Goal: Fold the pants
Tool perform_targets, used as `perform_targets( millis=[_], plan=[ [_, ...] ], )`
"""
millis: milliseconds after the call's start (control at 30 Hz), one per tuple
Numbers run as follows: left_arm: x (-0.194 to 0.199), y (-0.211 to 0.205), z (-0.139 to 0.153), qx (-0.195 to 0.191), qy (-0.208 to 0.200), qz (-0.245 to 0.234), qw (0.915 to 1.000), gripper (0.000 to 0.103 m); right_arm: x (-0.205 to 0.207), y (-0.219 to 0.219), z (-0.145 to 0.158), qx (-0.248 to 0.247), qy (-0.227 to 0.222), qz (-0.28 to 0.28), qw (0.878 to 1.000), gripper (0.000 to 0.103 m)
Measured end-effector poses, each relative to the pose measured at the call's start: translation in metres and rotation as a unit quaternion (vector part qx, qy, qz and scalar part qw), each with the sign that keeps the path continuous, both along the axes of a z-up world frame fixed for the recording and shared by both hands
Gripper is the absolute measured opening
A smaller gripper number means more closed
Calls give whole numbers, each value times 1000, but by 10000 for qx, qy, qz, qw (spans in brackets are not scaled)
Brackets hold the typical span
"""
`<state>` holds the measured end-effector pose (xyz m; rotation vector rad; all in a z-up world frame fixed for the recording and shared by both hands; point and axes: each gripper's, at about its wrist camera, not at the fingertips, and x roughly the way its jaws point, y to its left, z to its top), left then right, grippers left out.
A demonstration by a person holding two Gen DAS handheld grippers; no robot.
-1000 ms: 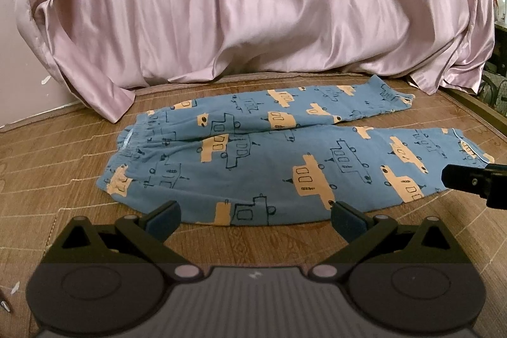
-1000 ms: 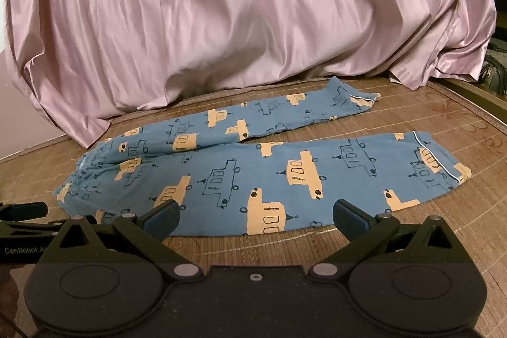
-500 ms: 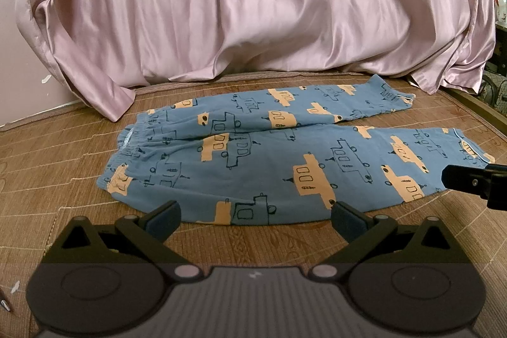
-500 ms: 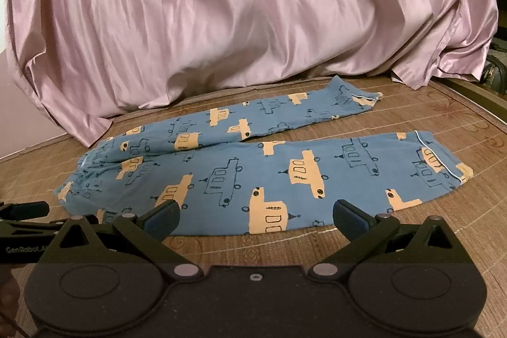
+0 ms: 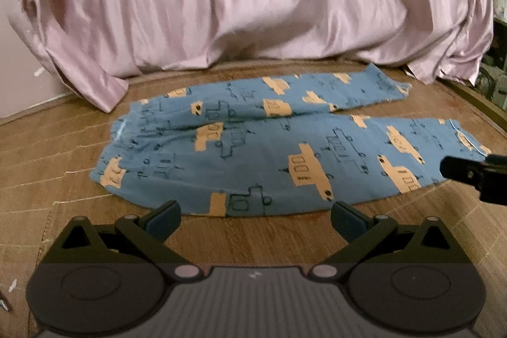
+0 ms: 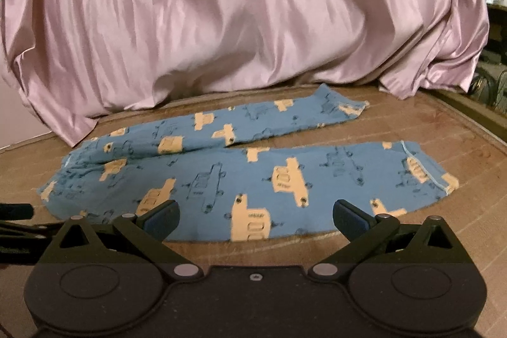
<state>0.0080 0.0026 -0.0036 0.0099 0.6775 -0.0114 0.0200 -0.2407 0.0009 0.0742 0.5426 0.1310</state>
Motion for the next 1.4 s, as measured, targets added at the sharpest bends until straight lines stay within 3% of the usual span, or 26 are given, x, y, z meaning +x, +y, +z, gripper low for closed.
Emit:
perform_targets(
  millis=[200,300,400,467,567,700,867,933,1033,1133,1300,1400],
  plan=[
    [32,8,42,603,-160,-118,9980,103,21,-18,12,89,-207,137,9997,103],
    [71,25,61,747,3,-35,9972,103,54,-30,15,12,82,621,9980,103],
    [123,46,70,915,231,-7,9955,103,96,-39,20,-433,71,1157,9923,103],
    [162,61,67,1119,317,-74,9932,103,140,-42,19,-842,101,1495,9851,102],
    [218,84,59,1281,408,-128,9908,103,211,-37,18,-1066,200,1952,9747,102],
    [281,112,40,1088,635,-280,9916,103,307,-11,10,-1200,367,2705,9545,102],
    [333,116,10,1004,913,-1002,9857,102,388,28,-5,-1353,848,3221,9332,99],
    [348,108,1,1080,967,-1309,9808,97,404,37,-13,-1581,939,3302,9258,91],
    [370,95,-10,1336,1206,-1671,9694,83,430,39,-23,-1624,1187,3333,9211,88],
    [378,89,-18,1643,1270,-1836,9608,82,446,39,-28,-1451,1385,3412,9184,82],
    [382,91,-20,1259,1392,-2139,9587,78,451,42,-35,-1281,1686,3770,9017,79],
    [387,85,-23,1270,1512,-2341,9520,61,447,49,-41,-1379,1731,3906,8936,77]
  ],
)
